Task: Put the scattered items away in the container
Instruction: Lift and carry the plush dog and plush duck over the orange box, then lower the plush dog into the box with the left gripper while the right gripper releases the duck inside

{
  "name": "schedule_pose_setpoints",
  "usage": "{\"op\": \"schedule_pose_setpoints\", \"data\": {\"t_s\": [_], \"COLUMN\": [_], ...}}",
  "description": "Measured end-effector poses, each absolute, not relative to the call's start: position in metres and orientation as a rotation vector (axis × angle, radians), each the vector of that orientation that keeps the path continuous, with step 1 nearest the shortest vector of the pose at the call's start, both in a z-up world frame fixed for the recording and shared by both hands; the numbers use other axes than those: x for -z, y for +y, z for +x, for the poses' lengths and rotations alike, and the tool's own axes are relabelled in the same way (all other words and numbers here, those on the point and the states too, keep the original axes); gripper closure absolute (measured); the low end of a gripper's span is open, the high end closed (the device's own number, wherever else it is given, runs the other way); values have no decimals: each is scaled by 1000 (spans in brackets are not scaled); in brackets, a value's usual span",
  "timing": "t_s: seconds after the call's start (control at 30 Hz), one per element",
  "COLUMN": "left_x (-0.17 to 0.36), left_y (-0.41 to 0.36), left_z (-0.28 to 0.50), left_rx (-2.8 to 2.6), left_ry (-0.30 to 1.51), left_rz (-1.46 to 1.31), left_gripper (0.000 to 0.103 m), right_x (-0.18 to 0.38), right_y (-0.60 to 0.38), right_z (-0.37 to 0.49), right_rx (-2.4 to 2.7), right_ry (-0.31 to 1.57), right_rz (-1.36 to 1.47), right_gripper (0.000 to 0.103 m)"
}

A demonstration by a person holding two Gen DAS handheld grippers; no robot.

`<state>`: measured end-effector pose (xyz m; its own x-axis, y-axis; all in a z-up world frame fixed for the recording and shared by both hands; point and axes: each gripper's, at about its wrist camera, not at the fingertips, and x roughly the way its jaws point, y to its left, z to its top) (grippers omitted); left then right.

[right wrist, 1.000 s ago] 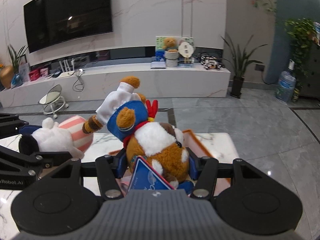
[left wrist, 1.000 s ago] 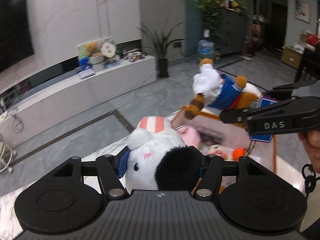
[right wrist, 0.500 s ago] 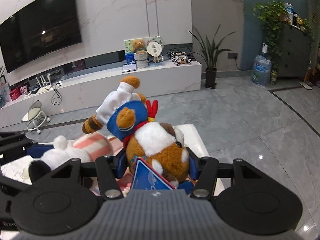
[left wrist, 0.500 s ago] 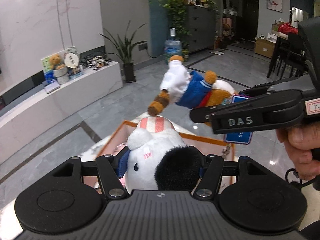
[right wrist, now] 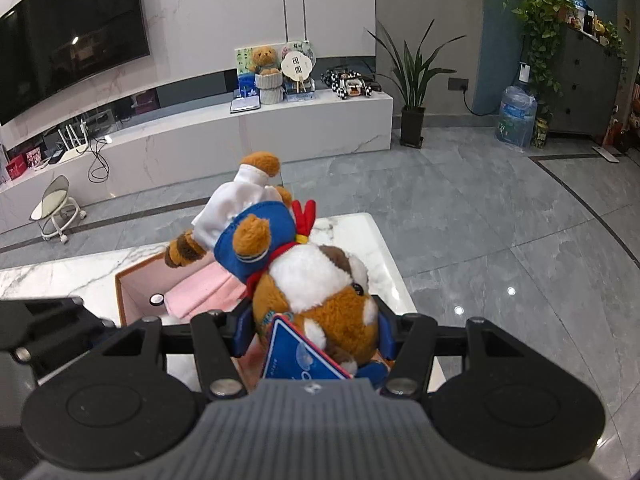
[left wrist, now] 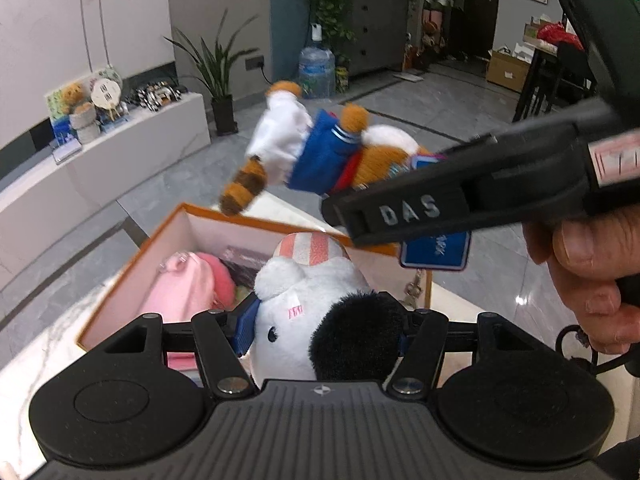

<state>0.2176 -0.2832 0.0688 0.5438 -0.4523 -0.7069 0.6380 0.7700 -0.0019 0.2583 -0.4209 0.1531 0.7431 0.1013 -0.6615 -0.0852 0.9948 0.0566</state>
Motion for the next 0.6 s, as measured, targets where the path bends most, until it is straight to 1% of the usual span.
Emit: {"op": "schedule_pose_setpoints", "data": {"t_s": [0.37,0.6], "left_x": [-39,-27], "left_y": [-290,-296], "left_z": [223,221], "left_rx": [673,678], "left_ry": [823,850], "left_rz": [281,298], "left_gripper": [32,32], "right_x": [-121,-110], "right_y": [-420,-418], "right_z": [269,272], "right_rx": [-78,-76], "right_ry": [847,888], "right_rz": [-20,-40], "right_gripper": [43,43]}}
